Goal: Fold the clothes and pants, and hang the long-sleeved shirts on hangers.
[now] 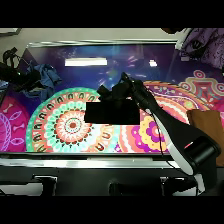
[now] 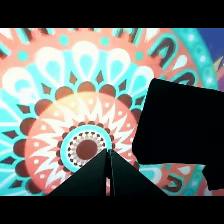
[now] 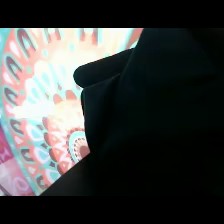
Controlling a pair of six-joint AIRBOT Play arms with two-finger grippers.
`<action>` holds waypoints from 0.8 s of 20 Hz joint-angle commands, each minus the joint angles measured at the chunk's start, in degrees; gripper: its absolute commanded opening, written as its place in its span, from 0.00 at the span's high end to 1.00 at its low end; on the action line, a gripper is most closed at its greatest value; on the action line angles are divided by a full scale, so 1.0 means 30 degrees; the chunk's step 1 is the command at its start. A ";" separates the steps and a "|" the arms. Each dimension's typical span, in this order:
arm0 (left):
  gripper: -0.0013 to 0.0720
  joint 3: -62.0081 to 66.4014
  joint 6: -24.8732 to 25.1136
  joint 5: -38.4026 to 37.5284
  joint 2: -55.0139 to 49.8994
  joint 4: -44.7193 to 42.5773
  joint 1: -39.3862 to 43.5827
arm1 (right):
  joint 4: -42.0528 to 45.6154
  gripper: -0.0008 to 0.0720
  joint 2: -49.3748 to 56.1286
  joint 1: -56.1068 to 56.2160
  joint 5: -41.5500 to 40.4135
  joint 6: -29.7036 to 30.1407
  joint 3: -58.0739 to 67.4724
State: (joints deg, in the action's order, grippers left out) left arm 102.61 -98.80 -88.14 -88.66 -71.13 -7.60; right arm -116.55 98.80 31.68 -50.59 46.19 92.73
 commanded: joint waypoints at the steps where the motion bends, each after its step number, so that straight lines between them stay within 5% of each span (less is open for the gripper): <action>1: 0.96 -0.0015 0.0000 0.0000 0.0000 -0.0007 -0.0022 | -0.0197 0.95 0.0699 0.0648 0.0597 0.0007 0.0015; 2: 0.96 -0.0015 0.0000 0.0000 0.0000 -0.0007 -0.0022 | -0.0233 0.93 0.0780 0.0729 0.0860 0.0022 0.0015; 4: 0.96 -0.0022 -0.0007 0.0000 0.0000 -0.0007 -0.0015 | -0.0685 0.50 0.0707 0.0816 0.2055 0.0182 0.0022; 5: 0.96 -0.0022 -0.0007 0.0000 0.0000 -0.0015 -0.0015 | -0.1413 0.38 0.0568 0.0816 0.2667 0.0933 0.0022; 9: 0.96 -0.0022 0.0000 0.0000 0.0000 -0.0015 -0.0022 | -0.1698 0.33 -0.0925 0.0452 0.1574 0.3825 0.1260; 16: 0.96 -0.0015 0.0000 0.0000 0.0007 -0.0015 -0.0022 | -0.0255 0.24 -0.4364 -0.8371 -0.7315 0.9632 0.2149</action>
State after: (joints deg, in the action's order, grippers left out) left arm 102.56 -98.83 -88.16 -88.66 -71.18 -7.60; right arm -120.05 88.97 17.41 -59.94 66.04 98.63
